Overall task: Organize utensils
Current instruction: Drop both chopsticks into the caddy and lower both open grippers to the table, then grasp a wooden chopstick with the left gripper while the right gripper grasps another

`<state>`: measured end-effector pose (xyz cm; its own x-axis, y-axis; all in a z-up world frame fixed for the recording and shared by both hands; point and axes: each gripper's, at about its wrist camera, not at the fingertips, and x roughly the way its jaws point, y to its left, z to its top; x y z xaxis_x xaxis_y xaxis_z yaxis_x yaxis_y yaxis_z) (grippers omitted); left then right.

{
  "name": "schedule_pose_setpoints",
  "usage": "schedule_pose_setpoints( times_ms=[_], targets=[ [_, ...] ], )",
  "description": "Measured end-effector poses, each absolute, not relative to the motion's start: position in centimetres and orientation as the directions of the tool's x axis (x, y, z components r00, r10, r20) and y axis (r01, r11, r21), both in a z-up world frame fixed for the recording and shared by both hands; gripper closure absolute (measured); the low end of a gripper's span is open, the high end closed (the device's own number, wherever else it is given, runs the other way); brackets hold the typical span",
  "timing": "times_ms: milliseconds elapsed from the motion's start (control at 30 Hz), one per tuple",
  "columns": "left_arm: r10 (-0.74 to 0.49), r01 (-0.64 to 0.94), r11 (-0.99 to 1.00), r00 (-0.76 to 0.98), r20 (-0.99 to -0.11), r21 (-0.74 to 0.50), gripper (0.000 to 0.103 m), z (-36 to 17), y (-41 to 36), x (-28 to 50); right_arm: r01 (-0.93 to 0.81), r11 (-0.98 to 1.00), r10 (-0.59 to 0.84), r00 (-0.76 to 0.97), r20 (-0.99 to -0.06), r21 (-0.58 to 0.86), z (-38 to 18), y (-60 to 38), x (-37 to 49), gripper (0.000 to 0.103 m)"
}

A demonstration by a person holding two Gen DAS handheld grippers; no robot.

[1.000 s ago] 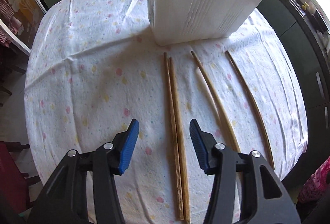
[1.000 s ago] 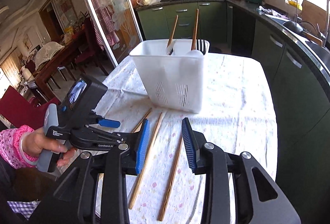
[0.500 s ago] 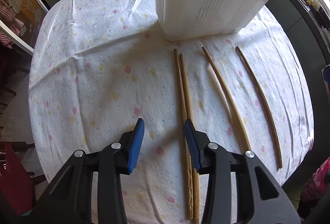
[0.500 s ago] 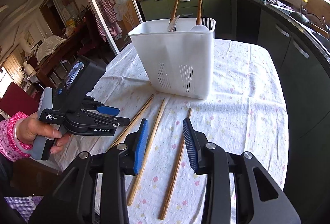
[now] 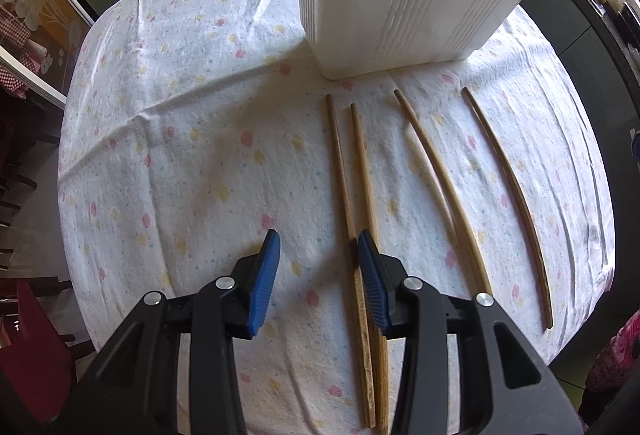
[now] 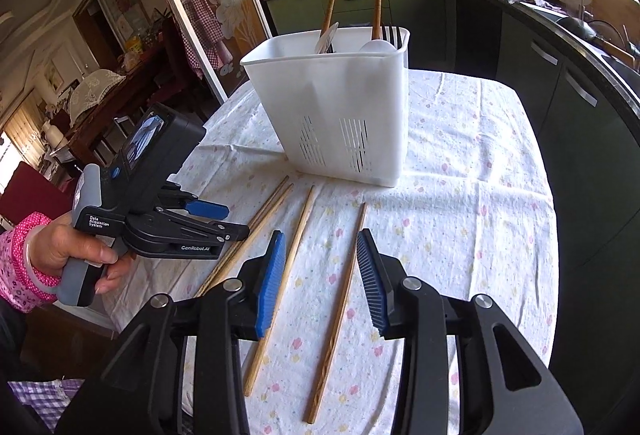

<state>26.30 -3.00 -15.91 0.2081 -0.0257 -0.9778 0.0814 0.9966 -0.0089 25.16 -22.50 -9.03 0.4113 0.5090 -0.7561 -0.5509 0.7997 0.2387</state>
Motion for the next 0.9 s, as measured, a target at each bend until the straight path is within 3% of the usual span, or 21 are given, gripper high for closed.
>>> schedule_pose_setpoints(
  times_ms=[200,267,300,500,800,900],
  targets=[
    [-0.020,0.092,0.996,0.257,-0.966,0.004,0.068,-16.3,-4.2,27.6,-0.555,0.800,0.502,0.408,-0.763,0.229,-9.5,-22.2,25.1,0.066],
    [-0.025,0.078,0.997,0.277,-0.960,-0.003,0.082,-16.2,-4.2,27.4,-0.546,0.809,0.485,0.411,-0.772,0.218,-9.9,-22.2,25.3,0.066],
    [-0.036,0.075,0.997,0.281,-0.959,-0.015,0.097,-16.1,-4.2,27.4,-0.539,0.814,0.477,0.409,-0.778,0.216,-10.3,-22.2,25.5,0.066],
    [-0.099,0.044,0.995,0.299,-0.949,-0.090,0.097,-15.5,-3.1,26.1,-0.480,0.858,0.402,0.399,-0.824,0.186,-13.3,-21.5,28.3,0.066],
    [-0.084,0.065,0.996,0.384,-0.919,-0.063,0.097,-11.9,-2.0,23.7,-0.493,0.865,0.276,0.316,-0.908,0.092,-18.0,-17.3,31.2,0.066],
    [-0.094,0.075,0.995,0.389,-0.916,-0.070,0.097,-11.6,-1.8,22.8,-0.504,0.863,0.225,0.336,-0.914,0.027,-18.4,-16.4,30.6,0.071]
  ],
)
